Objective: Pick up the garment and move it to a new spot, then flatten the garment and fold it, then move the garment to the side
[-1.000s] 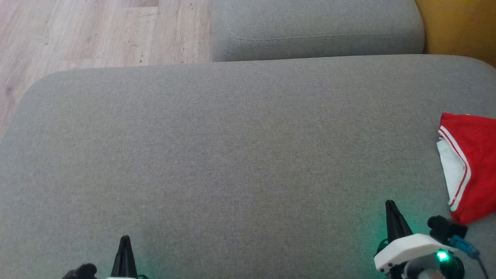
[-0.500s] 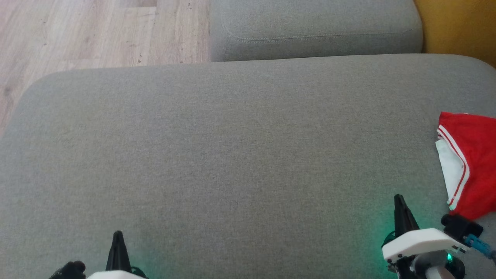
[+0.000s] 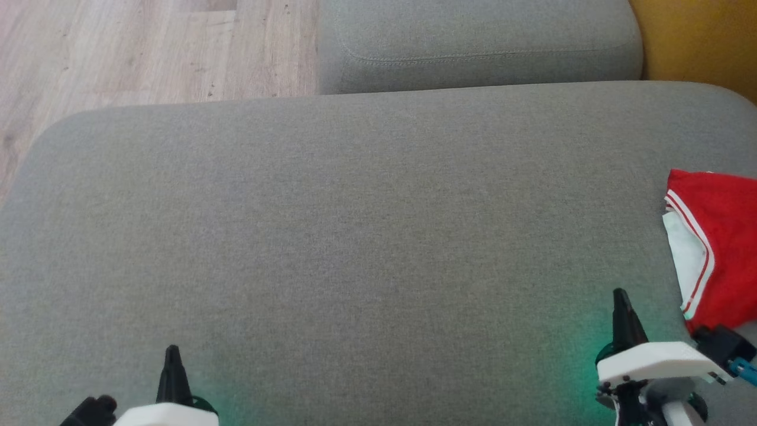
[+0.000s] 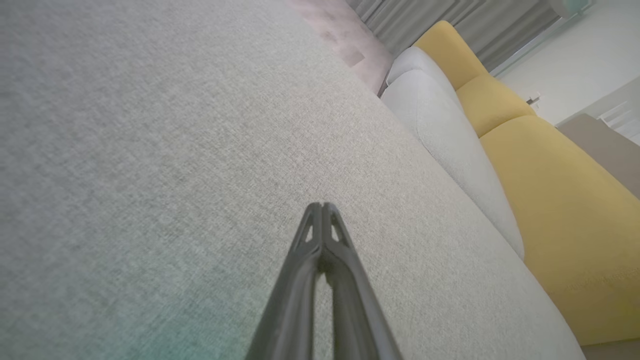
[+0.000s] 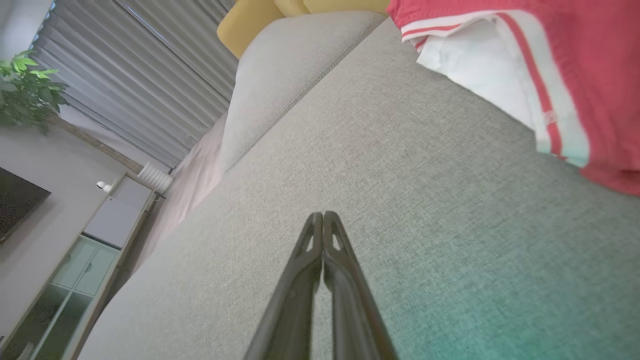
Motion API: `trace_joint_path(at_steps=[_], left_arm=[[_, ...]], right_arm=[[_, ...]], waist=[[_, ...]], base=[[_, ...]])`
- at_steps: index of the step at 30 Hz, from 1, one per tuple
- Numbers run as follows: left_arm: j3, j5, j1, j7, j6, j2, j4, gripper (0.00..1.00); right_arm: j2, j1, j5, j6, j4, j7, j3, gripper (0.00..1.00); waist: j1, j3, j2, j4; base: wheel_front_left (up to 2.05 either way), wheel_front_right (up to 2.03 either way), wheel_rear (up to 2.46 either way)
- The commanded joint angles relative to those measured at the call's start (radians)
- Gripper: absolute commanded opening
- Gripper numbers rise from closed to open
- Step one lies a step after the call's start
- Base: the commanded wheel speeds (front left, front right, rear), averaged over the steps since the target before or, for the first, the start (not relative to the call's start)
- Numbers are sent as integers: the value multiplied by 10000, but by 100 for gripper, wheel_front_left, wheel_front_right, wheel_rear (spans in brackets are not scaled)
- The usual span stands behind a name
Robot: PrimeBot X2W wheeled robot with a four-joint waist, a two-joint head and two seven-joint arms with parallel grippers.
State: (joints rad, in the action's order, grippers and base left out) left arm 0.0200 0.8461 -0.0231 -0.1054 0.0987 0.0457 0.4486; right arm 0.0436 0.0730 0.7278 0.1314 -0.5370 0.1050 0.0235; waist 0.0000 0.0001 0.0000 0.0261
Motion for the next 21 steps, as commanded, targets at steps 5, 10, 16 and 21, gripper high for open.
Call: trace_joint_path(at_steps=[5,10,16,21], left_arm=[[-363,829,598,230,91,22,-491,0],[-435,1328,651,373,108,23,-604,0],[-506,1829,703,517,125,25,-717,0],[-578,2331,756,661,142,27,-831,0]], right_arm=[[34,419,968,-3,626,-230,70,0],[37,413,1543,-4,794,-373,131,0],[39,408,2121,-4,964,-517,193,0],[41,403,2699,-4,1133,-661,254,0]], waist=[[0,3,0,-24],[0,5,0,-41],[0,7,0,-59],[0,9,0,-76]], base=[[0,0,0],[0,0,0],[0,0,0],[0,0,0]])
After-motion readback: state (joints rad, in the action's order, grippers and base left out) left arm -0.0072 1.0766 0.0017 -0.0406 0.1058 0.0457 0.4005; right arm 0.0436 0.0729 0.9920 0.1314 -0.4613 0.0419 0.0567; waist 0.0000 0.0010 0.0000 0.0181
